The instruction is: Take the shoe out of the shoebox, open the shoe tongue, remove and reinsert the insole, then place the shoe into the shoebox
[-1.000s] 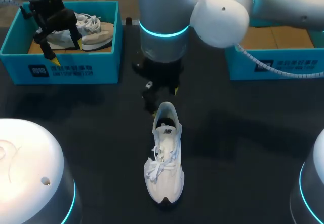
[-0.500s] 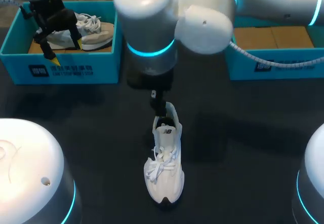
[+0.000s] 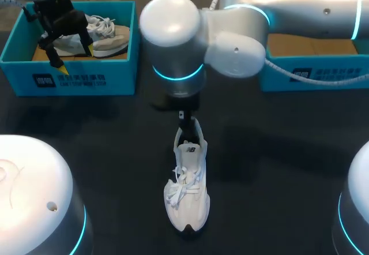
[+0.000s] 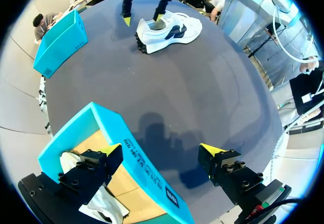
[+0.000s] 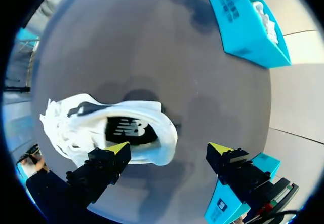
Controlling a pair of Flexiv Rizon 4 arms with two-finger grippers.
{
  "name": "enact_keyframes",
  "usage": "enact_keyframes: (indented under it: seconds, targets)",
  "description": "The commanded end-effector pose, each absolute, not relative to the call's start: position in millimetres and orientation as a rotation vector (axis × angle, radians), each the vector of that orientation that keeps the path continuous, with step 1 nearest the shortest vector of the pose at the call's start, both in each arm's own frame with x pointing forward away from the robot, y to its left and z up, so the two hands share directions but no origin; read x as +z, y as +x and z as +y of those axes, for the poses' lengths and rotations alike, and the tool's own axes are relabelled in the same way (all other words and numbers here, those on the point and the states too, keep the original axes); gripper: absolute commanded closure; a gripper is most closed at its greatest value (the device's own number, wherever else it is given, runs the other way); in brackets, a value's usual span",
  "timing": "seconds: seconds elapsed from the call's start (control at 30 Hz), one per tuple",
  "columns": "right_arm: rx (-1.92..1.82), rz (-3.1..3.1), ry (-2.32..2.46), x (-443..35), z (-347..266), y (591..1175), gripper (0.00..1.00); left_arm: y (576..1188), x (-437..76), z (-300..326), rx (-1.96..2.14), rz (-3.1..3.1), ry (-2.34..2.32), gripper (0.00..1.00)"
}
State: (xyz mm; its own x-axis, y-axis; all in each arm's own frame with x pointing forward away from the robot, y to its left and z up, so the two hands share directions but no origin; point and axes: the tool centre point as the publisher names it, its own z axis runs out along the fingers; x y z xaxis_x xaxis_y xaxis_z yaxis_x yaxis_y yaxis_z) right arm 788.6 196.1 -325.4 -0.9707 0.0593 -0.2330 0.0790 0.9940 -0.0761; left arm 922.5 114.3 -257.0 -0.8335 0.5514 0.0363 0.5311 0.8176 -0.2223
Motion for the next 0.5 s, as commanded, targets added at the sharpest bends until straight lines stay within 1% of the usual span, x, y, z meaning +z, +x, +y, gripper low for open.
enact_keyframes:
  seconds: [0.03, 0.5]
  targets:
    - [-0.073, 2.929, 0.104, -338.2, 184.4, 797.9, 0.0, 923.3, -256.6, 114.5, 0.307, -2.897, -0.867, 0.0]
    - [-0.111, 2.973, 0.158, -365.6, 200.0, 806.4, 0.0, 923.3, -256.6, 114.5, 0.307, -2.897, -0.867, 0.0]
